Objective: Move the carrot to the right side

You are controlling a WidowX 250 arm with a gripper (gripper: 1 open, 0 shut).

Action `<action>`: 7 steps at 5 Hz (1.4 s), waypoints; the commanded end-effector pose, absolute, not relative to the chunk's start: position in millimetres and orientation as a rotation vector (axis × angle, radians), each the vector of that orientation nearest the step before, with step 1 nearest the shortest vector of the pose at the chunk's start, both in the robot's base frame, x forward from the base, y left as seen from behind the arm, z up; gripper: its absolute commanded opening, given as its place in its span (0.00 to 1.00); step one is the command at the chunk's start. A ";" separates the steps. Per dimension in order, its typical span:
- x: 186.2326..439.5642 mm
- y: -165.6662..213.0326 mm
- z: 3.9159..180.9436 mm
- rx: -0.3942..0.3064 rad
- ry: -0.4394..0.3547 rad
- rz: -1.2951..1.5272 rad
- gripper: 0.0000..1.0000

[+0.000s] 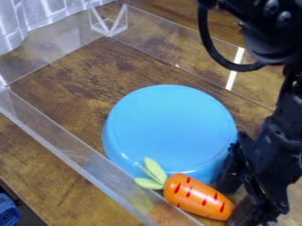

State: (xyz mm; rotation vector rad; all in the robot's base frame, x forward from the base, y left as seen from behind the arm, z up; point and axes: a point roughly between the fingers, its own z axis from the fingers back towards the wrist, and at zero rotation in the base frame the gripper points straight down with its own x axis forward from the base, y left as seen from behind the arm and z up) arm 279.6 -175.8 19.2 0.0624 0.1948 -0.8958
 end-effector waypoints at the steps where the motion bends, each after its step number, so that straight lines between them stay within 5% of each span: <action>1: 285.4 -163.7 21.0 0.065 0.191 -0.868 0.00; 7: 290.8 -165.1 21.9 0.088 0.216 -0.871 0.00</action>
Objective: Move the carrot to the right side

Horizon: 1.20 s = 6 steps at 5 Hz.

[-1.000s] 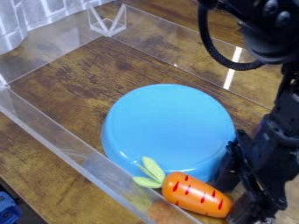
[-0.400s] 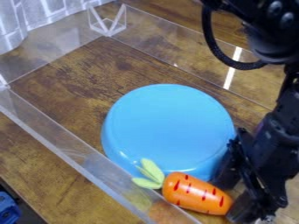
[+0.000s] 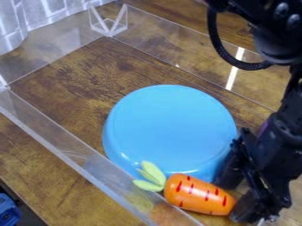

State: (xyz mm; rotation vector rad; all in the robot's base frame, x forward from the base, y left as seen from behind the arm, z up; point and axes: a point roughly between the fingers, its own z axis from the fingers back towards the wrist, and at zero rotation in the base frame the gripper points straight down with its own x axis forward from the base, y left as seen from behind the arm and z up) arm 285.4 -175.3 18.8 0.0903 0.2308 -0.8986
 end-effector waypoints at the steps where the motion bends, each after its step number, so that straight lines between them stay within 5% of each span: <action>1: 291.9 -165.2 22.0 0.091 0.219 -0.871 0.00; 6: 296.3 -165.1 22.5 0.111 0.229 -0.876 0.00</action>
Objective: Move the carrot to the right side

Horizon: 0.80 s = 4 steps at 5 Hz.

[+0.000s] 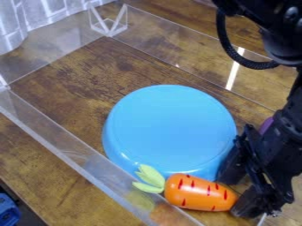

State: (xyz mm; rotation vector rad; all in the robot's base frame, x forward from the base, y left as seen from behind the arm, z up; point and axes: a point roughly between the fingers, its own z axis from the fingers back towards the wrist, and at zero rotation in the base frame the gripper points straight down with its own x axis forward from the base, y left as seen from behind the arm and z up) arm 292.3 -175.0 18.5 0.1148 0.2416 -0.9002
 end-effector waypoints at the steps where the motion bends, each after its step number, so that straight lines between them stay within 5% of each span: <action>1: 296.9 -163.4 22.7 0.110 0.225 -0.874 0.00; 4: 298.7 -158.2 23.6 0.106 0.216 -0.870 0.00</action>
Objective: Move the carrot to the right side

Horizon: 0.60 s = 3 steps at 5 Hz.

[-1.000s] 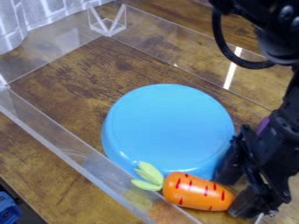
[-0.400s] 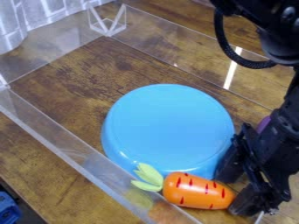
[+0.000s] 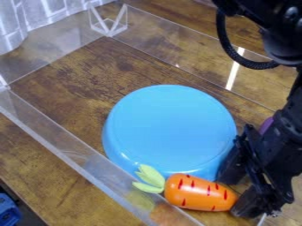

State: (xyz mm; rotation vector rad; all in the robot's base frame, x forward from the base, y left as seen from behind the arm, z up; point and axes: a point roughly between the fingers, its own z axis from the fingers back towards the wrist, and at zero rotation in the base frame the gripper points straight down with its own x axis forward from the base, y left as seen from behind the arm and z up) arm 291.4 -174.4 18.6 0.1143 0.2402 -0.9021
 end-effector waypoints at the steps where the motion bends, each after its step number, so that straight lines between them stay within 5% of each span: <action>1: 299.4 -156.5 23.7 0.104 0.213 -0.869 0.00; 3: 300.8 -153.1 24.9 0.100 0.207 -0.865 0.00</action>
